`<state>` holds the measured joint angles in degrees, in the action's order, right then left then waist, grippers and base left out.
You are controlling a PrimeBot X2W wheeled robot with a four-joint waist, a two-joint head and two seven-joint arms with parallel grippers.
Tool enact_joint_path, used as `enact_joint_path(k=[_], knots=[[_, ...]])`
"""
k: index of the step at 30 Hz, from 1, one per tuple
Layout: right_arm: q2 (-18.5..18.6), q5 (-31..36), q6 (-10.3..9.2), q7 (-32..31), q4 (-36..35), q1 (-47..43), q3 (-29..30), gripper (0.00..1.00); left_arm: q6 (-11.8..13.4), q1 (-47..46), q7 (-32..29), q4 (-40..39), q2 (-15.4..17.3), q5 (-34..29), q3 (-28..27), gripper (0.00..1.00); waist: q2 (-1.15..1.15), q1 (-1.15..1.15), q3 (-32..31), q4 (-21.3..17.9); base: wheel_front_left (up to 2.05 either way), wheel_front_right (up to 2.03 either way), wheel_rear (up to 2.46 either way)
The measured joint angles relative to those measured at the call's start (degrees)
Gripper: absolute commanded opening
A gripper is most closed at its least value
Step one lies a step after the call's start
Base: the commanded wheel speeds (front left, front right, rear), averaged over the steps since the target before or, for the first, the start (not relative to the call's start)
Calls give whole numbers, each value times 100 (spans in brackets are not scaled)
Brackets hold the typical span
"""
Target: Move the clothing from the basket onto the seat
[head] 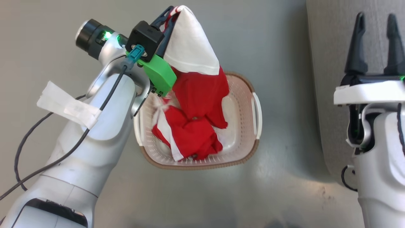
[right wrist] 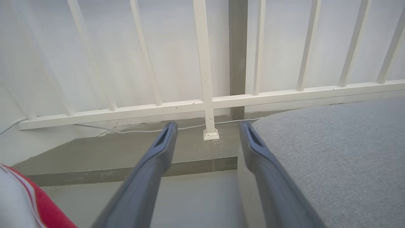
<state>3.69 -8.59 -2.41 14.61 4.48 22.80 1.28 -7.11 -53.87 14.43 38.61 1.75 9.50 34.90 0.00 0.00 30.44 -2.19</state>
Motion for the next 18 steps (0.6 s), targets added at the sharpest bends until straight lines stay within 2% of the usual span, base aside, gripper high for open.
enact_joint_path(k=[11, 18], knots=[[-12, 1, 156, 0, 495, -446, -151, 100, -2, -7, -44, -91, -15, 446, 279, 0, 0, 0, -919, 293, 0, 0, 0], [-19, 2, 250, 0, 760, -745, -296, 100, -3, -6, -315, -79, -18, 749, 425, 0, 0, 0, -1512, 394, 0, 0, 0]])
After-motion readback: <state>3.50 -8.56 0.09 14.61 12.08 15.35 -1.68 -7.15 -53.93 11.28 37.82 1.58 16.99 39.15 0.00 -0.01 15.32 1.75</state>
